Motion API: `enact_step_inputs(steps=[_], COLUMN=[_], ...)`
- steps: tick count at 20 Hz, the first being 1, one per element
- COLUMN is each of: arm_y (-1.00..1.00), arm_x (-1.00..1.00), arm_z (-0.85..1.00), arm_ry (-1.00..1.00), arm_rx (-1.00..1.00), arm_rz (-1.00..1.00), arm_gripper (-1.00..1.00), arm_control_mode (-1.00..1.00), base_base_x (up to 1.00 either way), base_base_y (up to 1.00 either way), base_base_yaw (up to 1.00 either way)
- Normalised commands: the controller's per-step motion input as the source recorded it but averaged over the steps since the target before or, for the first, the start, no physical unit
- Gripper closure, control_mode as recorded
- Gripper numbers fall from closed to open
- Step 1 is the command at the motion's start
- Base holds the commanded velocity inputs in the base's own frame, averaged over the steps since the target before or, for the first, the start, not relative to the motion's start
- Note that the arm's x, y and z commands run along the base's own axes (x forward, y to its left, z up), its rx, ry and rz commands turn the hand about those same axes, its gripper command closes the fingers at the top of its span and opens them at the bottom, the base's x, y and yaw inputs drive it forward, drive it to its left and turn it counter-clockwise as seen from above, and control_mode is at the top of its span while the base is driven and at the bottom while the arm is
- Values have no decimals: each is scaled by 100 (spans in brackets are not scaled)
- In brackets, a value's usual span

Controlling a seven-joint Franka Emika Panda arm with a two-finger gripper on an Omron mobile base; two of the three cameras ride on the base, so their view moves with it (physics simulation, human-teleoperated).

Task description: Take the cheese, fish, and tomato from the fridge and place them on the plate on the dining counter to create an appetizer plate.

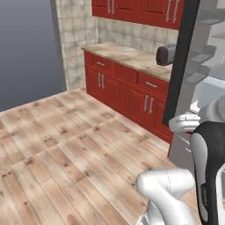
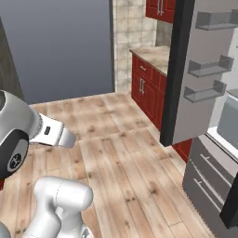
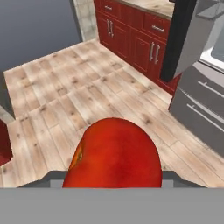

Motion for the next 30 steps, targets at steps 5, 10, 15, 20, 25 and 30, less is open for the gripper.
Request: enact_step_inputs(steps=[5,10,15,20,25,30], arm_y=[0,0,0,0,0,0], arm_x=[0,0,0,0,0,0], arm_z=[0,0,0,0,0,0], arm_ry=[0,0,0,0,0,0], arm_rx=[0,0,0,0,0,0], arm_rz=[0,0,0,0,0,0], arm_gripper=[100,100,100,100,100,100], arm_control_mode=[100,100,100,100,100,100], base_base_x=[-71,-99,-69,-73,-100,-100], base_base_y=[-74,-75,-88,-66,-16,13], base_base_yaw=[72,62,69,71,60,46])
